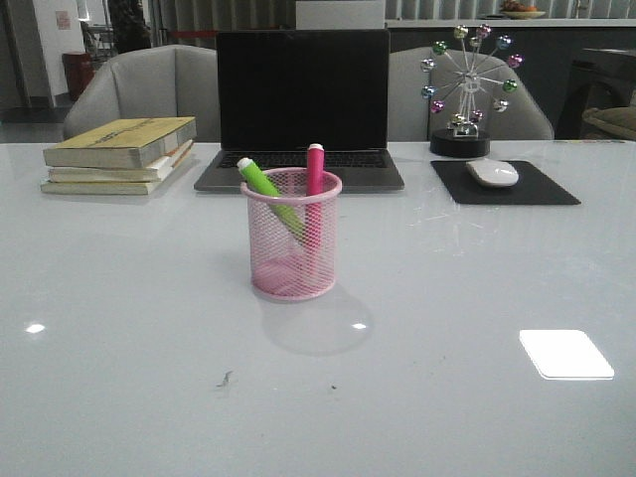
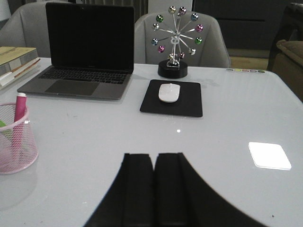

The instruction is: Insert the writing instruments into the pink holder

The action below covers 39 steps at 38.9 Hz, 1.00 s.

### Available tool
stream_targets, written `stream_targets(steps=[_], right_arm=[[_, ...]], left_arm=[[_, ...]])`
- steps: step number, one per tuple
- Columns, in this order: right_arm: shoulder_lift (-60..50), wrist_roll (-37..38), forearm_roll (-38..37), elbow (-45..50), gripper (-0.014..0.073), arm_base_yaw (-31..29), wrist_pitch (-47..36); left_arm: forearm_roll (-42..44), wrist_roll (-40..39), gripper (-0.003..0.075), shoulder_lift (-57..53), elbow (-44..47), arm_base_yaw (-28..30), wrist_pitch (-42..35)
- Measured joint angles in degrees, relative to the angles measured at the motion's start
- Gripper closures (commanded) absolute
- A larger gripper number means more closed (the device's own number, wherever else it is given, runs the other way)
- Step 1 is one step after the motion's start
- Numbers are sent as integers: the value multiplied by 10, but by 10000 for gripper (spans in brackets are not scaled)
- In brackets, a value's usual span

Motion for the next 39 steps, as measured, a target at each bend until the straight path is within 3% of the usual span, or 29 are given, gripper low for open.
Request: stream_targets(steps=[13,26,39], right_arm=[[-91,0,4,125,536,0,-114],[-97,0,4,131,536,0,-39],[-97,0,4,131,536,0,-34]], left_arm=[[0,0,318,0,0,0,0],[0,0,318,0,0,0,0],[1,0,318,0,0,0,0]])
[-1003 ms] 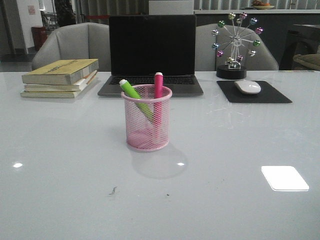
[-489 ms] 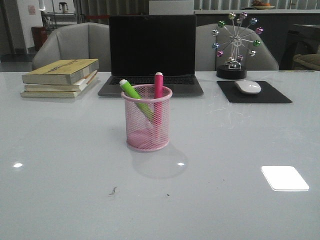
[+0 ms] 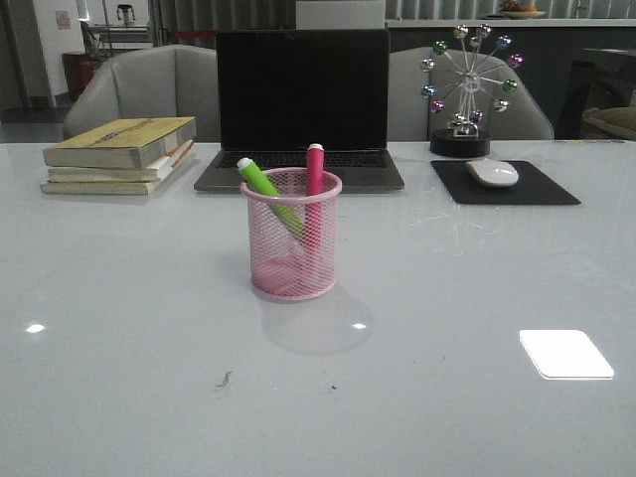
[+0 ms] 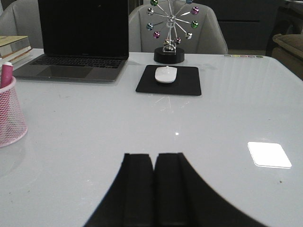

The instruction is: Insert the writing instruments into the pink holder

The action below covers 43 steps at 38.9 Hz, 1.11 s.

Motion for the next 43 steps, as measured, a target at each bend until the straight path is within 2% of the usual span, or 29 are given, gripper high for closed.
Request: stream_targets(steps=[32,36,43], right_arm=[[0,0,0,0,536,0,1],[0,0,0,0,536,0,1],[0,0,0,0,536,0,2]], left_arm=[[0,0,323,0,0,0,0],[0,0,381,0,0,0,0],[7,0,589,0,0,0,0]])
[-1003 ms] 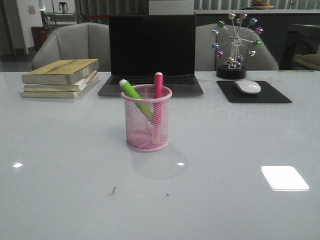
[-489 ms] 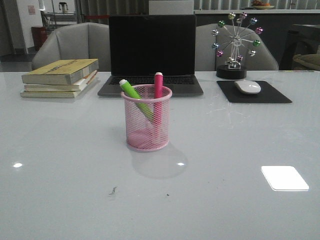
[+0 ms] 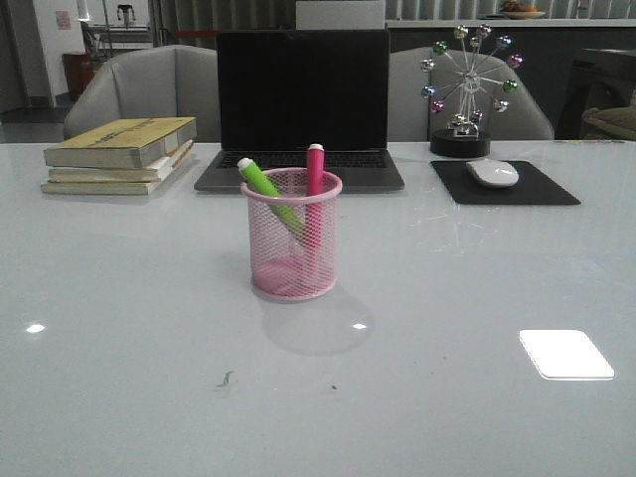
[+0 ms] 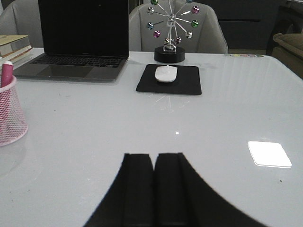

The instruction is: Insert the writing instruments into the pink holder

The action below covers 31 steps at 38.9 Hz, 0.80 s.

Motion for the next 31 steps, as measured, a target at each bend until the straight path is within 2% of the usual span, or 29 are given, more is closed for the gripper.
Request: stream_targets(steps=[2,8,16,24,31], right_arm=[[0,0,0,0,536,0,0],[0,0,0,0,536,0,0],[0,0,0,0,536,0,0],[0,0,0,0,536,0,0],[0,0,0,0,536,0,1]], left_arm=[[11,0,634,-2,1,0,0],[28,0,622,-45,28,0,-19],[32,-17,622,-171,119,0,-98],[32,-19,622,-280,188,0,-113],[32,-49,622,-291,234,0,-117]])
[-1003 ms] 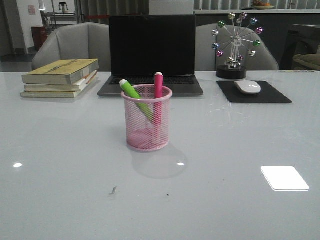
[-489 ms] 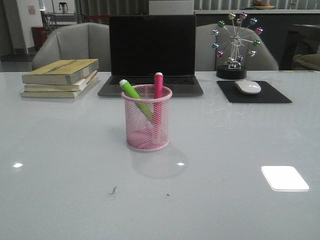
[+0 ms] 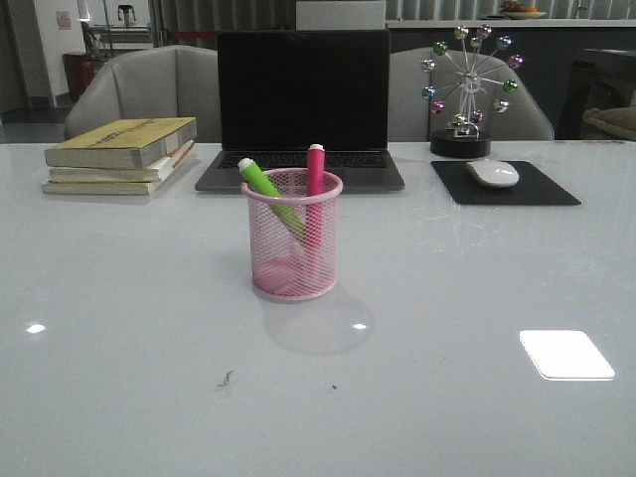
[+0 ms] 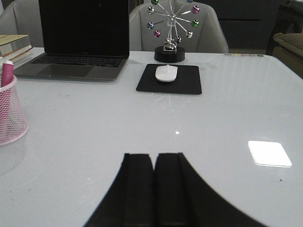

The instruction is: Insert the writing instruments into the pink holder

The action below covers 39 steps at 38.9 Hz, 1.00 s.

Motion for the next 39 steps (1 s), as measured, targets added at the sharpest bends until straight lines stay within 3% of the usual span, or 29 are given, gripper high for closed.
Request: stream_targets(steps=[12,39], right_arm=[[0,0,0,0,536,0,1],[0,0,0,0,536,0,2]], left_arm=[[0,-28,622,0,83,0,3],[0,-29,623,0,84,-6,10]])
